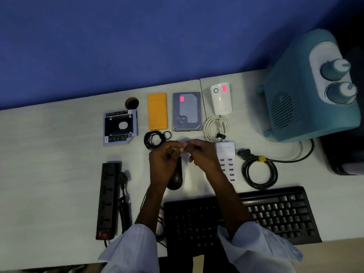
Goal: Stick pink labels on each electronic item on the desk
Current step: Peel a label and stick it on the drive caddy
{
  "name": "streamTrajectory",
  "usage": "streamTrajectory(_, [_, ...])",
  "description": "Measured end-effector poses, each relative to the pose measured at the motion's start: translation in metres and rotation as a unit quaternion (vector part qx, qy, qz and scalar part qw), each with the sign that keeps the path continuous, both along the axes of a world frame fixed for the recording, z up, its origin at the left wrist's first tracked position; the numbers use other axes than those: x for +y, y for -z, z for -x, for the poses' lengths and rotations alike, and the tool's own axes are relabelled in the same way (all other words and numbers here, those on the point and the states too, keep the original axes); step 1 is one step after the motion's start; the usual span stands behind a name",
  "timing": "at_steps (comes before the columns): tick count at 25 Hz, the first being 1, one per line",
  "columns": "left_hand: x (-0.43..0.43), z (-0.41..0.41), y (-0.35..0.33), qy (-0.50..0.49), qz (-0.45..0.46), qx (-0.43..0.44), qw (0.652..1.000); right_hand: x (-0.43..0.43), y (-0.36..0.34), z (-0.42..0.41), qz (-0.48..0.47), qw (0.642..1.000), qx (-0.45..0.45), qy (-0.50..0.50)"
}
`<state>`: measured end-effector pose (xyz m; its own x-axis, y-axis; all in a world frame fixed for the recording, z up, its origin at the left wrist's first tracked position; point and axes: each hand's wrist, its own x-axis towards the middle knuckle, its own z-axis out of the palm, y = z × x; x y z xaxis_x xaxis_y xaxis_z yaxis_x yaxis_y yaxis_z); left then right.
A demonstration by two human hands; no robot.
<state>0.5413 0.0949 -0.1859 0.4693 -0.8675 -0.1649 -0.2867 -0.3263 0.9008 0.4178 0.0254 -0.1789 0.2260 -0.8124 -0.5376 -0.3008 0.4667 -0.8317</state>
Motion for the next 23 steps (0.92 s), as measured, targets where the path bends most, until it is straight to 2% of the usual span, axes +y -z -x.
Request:
streamTrajectory(1, [0.002, -0.008, -0.001, -0.001, -0.005, -0.001, 1.0, -0.001, -0.003, -0.004, -0.014, 1.0, -0.023, 0.001])
streamTrajectory(4, [0.007, -0.028, -0.008, 0.036, -0.008, -0.017, 0.999, -0.001, -0.005, -0.018, 0.012, 1.0, -0.021, -0.013])
streamTrajectory(6, [0.008, -0.047, -0.014, 0.016, 0.011, -0.06, 0.998, -0.003, -0.006, -0.033, 0.014, 1.0, -0.02, -0.011])
streamTrajectory(9, [0.002, -0.088, -0.005, -0.102, 0.011, -0.247, 0.964, -0.005, -0.012, -0.05, 0.003, 0.999, -0.04, -0.011])
streamTrajectory(10, [-0.003, -0.104, 0.002, -0.132, -0.027, -0.305, 0.943, -0.005, -0.012, -0.055, 0.0, 0.999, -0.048, -0.018])
streamTrajectory(12, [-0.018, -0.128, 0.018, -0.17, -0.129, -0.354, 0.911, -0.004, -0.012, -0.065, -0.004, 0.998, -0.057, -0.028])
streamTrajectory(15, [-0.038, -0.15, 0.036, -0.162, -0.247, -0.336, 0.894, -0.005, -0.011, -0.078, 0.003, 0.998, -0.047, -0.035])
streamTrajectory(20, [-0.039, -0.164, 0.042, -0.174, -0.231, -0.331, 0.898, -0.017, -0.019, -0.096, 0.034, 0.998, -0.035, -0.043])
streamTrajectory(22, [-0.039, -0.169, 0.024, -0.179, -0.191, -0.258, 0.93, -0.022, -0.024, -0.105, 0.048, 0.997, -0.037, -0.041])
streamTrajectory(23, [-0.039, -0.172, 0.012, -0.186, -0.143, -0.16, 0.959, -0.025, -0.026, -0.11, 0.059, 0.997, -0.039, -0.04])
